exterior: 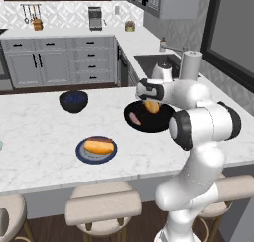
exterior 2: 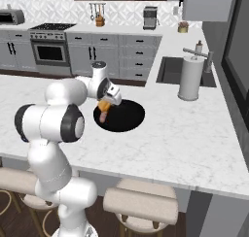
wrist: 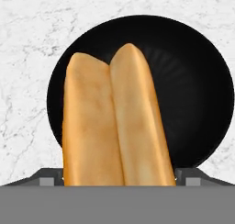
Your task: Place one bun and one sausage from the bowl on each plate.
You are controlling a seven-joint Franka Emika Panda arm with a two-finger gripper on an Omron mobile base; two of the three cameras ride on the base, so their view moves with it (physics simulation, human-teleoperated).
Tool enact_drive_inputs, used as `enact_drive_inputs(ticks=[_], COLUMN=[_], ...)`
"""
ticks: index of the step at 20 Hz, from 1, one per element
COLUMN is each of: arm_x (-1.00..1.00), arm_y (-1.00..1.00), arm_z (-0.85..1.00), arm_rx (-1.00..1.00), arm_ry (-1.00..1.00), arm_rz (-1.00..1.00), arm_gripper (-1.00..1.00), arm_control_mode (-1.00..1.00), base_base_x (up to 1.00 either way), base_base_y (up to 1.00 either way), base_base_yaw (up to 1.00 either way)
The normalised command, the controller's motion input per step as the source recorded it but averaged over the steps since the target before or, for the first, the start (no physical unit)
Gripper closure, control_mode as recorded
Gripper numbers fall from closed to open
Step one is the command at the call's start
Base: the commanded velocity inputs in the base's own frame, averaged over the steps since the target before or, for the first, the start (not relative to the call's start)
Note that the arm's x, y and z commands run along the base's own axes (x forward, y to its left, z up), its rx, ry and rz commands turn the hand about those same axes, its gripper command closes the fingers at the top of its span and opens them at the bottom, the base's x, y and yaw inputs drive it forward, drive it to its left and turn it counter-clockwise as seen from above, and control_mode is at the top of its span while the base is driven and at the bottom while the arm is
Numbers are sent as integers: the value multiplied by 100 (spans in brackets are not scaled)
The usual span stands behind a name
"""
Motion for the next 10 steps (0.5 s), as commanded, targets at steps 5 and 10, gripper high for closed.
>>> enact_drive_inputs(ticks=[5, 10], arm_x=[-100, -40], arm_y=[37, 19], arm_z=[45, 0], arm_rx=[0, 0], arm_ry=[1, -4], arm_rz=[11, 9], arm_gripper=[100, 100], arm_control_mode=[-100, 100], base_base_x=[0, -41], base_base_y=[0, 58], base_base_yaw=[0, 12])
